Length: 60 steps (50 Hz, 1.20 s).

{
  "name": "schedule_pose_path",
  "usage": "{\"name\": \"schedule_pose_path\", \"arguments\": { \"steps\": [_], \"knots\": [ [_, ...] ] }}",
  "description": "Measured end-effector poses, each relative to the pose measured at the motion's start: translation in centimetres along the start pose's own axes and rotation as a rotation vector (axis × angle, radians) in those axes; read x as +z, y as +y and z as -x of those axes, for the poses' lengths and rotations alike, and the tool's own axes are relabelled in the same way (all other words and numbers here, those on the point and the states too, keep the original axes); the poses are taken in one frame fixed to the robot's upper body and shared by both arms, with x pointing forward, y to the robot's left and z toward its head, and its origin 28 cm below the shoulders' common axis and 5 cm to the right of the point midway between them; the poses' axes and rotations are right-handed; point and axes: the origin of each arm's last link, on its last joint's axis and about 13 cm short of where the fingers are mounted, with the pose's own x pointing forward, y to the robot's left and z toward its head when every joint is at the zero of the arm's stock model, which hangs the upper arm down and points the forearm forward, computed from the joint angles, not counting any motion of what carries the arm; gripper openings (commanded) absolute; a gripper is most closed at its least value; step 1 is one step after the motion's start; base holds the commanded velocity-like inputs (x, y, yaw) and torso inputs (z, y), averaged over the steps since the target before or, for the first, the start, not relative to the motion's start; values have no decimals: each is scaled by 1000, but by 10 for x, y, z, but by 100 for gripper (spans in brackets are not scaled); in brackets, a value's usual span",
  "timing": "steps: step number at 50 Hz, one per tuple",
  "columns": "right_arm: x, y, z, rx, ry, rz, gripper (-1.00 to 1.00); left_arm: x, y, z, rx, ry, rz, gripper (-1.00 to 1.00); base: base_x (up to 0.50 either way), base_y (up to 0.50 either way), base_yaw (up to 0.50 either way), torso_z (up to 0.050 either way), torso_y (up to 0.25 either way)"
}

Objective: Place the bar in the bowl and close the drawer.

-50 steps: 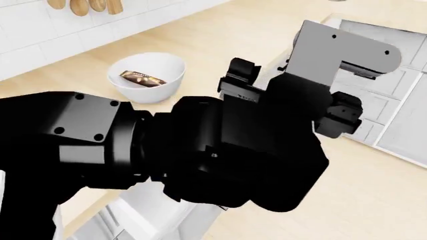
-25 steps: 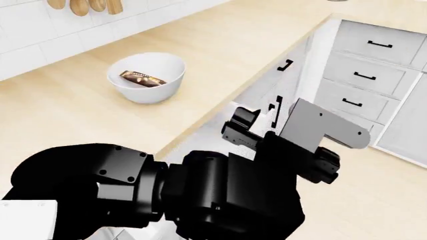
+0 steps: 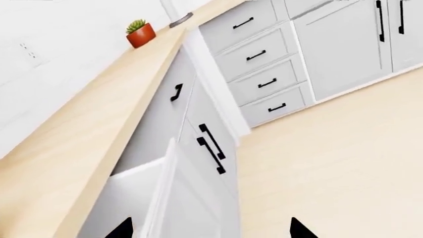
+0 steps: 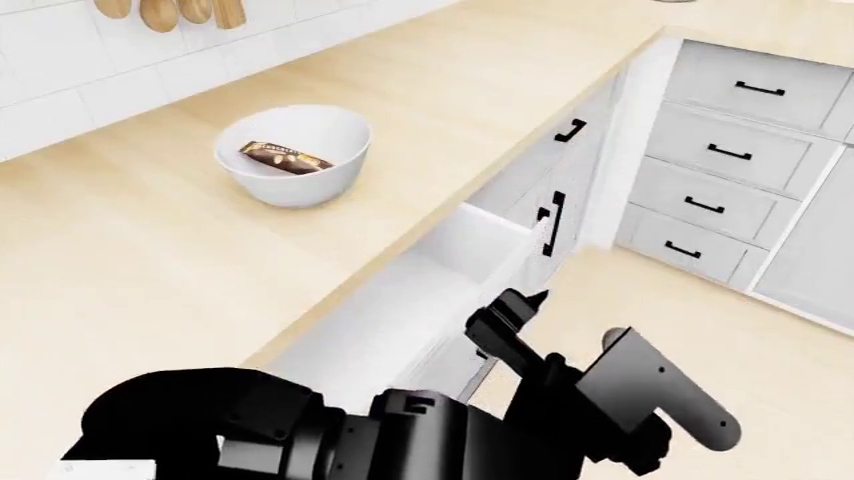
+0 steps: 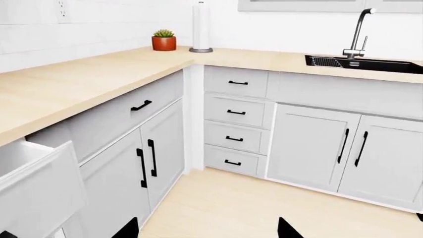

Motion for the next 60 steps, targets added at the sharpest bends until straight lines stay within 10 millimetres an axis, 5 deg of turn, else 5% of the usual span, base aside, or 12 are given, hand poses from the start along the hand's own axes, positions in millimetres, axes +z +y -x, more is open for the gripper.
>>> {"name": "schedule_pose_path", "arguments": {
  "steps": [60],
  "knots": [
    [-2, -3, 13, -11, -31, 13, 100, -86, -23, 22, -231, 444, -393, 100, 0, 0, 0, 0, 0]
  ]
}}
